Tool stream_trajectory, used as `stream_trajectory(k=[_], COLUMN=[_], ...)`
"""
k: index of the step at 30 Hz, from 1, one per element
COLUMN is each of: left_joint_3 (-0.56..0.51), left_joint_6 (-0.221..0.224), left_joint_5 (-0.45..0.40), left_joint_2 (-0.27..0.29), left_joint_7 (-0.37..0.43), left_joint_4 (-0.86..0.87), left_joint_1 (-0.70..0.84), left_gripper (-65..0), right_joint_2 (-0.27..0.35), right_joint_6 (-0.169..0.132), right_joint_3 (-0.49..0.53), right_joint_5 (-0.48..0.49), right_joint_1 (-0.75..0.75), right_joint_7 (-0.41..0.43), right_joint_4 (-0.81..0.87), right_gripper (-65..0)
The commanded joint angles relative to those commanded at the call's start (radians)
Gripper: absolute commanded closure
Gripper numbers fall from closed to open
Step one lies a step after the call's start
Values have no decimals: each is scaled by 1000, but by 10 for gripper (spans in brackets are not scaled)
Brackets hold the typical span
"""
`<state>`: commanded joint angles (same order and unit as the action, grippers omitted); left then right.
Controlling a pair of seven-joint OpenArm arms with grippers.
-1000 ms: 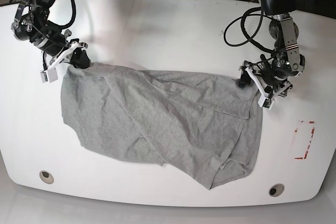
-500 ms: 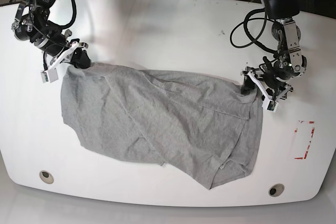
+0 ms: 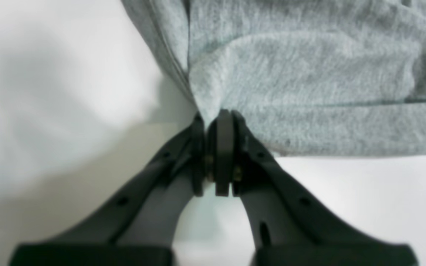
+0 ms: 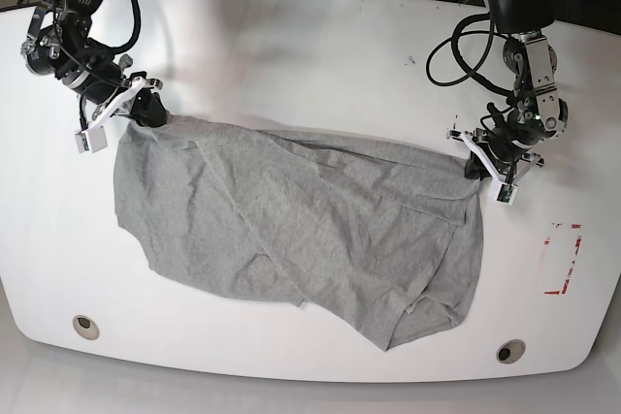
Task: Layout the t-shirt on the table in an organized manner, then fold the t-shirt properly
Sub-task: 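Lift the shirt with both grippers and swing it toward the robot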
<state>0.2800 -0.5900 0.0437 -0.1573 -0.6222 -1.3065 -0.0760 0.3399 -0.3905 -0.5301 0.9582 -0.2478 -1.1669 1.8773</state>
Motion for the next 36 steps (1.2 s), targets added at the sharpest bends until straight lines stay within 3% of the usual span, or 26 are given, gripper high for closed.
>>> stream_trajectory(k=[17, 24, 32, 36], left_joint_3=[-8, -8, -63, -66], left_joint_6=[-5, -5, -3, -3], left_joint_5=[-2, -2, -2, -2], left_joint_2=[0, -5, -60, -61], left_joint_7=[-2, -2, -2, -28], left_joint_4=[-385, -440, -451, -451], left_joint_1=[41, -48, -166, -242], left_gripper=[-29, -29, -29, -29], right_joint_2=[6, 15, 74, 104], right_joint_6=[-2, -2, -2, -2], right_joint_3=[-72, -72, -68, -66], right_joint_5=[5, -2, -2, -2], right_joint_1=[41, 138, 264, 334], right_joint_7=[0, 0, 0, 0], right_joint_4=[46, 43, -28, -89], right_gripper=[0, 0, 0, 0])
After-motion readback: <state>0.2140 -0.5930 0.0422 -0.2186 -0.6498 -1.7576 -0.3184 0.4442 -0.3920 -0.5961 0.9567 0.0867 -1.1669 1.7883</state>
